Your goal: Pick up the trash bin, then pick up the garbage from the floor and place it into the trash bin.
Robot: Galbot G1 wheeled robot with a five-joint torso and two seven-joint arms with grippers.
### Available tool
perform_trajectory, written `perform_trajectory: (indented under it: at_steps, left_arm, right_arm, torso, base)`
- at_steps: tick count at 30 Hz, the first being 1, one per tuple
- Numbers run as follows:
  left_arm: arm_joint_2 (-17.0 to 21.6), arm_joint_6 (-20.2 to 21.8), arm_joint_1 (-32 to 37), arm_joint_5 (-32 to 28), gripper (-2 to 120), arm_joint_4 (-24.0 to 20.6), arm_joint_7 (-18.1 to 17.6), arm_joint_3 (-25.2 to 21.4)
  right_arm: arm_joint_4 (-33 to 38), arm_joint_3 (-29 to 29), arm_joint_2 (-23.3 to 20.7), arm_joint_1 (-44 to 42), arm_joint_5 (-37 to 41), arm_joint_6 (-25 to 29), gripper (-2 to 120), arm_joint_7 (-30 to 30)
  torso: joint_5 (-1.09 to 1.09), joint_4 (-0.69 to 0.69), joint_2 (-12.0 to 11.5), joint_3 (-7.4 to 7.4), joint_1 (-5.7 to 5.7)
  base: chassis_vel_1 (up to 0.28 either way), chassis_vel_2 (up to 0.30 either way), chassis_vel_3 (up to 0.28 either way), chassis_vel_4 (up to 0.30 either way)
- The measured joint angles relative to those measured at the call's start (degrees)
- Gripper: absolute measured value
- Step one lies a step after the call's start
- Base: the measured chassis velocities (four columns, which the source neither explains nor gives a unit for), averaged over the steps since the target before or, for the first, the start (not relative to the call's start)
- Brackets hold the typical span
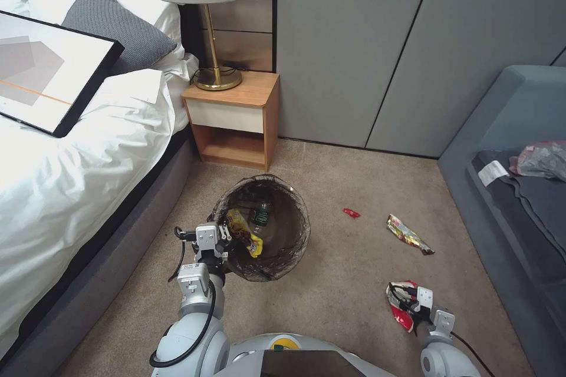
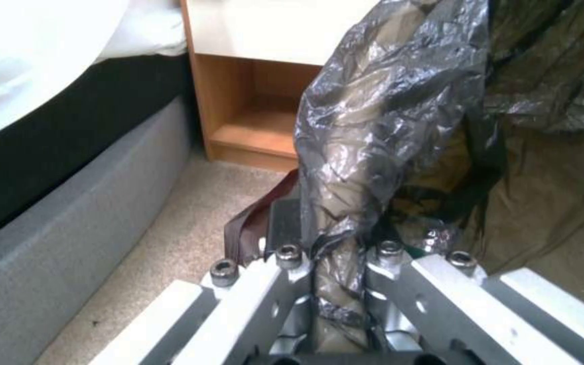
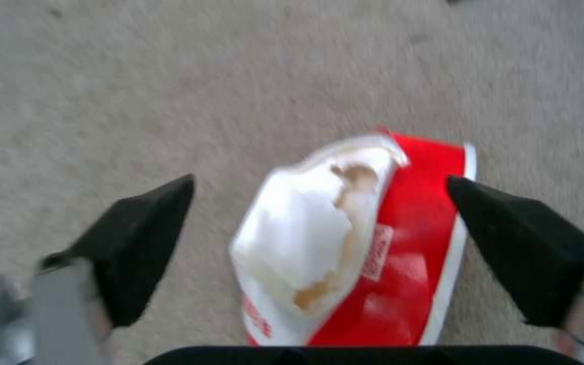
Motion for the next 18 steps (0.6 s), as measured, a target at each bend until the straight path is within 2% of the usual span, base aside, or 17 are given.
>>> perform_trajectory:
  at_steps: [4,5,8,9,11,12,15,16,18]
  left_arm:
    - [0.00,0.00,0.00,0.00,3,0.00,0.00,0.00]
    - [0.00,0.00,0.00,0.00,3,0.00,0.00,0.00]
    - [0.00,0.00,0.00,0.00,3,0.00,0.00,0.00]
    - [0.00,0.00,0.00,0.00,3,0.00,0.00,0.00]
    - [0.00,0.00,0.00,0.00,3,0.00,0.00,0.00]
    - [0.00,0.00,0.00,0.00,3,0.00,0.00,0.00]
    - [0.00,0.00,0.00,0.00,3,0.00,0.00,0.00]
    - [0.00,0.00,0.00,0.00,3,0.00,0.00,0.00]
    - [0.00,0.00,0.00,0.00,3,0.00,0.00,0.00]
  right_arm:
    - [-3.18,0.24,0.12,0.83,0.01,0.40,70,-0.16]
    - [-3.18,0.24,0.12,0.83,0.01,0.40,70,-0.16]
    - [-4.68,0.28,0.45,0.87,-0.05,1.11,55,-0.31]
    - [-4.68,0.28,0.45,0.87,-0.05,1.11,55,-0.31]
    - [-5.59,0.32,0.78,0.94,-0.71,1.93,43,-0.32]
    - [-5.59,0.32,0.78,0.94,-0.71,1.93,43,-0.32]
    - [-6.22,0.35,0.89,1.07,-1.17,2.48,30,-0.39]
    - [-6.22,0.35,0.89,1.07,-1.17,2.48,30,-0.39]
    - [-6.37,0.38,0.90,1.22,-1.40,2.78,18,-0.47]
  torso:
    - [0.00,0.00,0.00,0.00,0.00]
    - [0.00,0.00,0.00,0.00,0.00]
    - [0.00,-0.01,0.00,0.00,0.00]
    - [0.00,-0.01,0.00,0.00,0.00]
    - [0.00,-0.01,0.00,0.00,0.00]
    - [0.00,-0.01,0.00,0.00,0.00]
    - [0.00,0.00,0.00,0.00,0.00]
    - [0.00,0.00,0.00,0.00,0.00]
    - [-0.01,0.00,0.00,0.00,0.00]
  base:
    - [0.000,0.000,0.000,0.000]
    - [0.000,0.000,0.000,0.000]
    - [0.000,0.000,0.000,0.000]
    - [0.000,0.000,0.000,0.000]
    - [0.000,0.000,0.000,0.000]
    - [0.000,0.000,0.000,0.000]
    - [0.000,0.000,0.000,0.000]
    - [0.000,0.000,0.000,0.000]
    - [0.000,0.000,0.000,0.000]
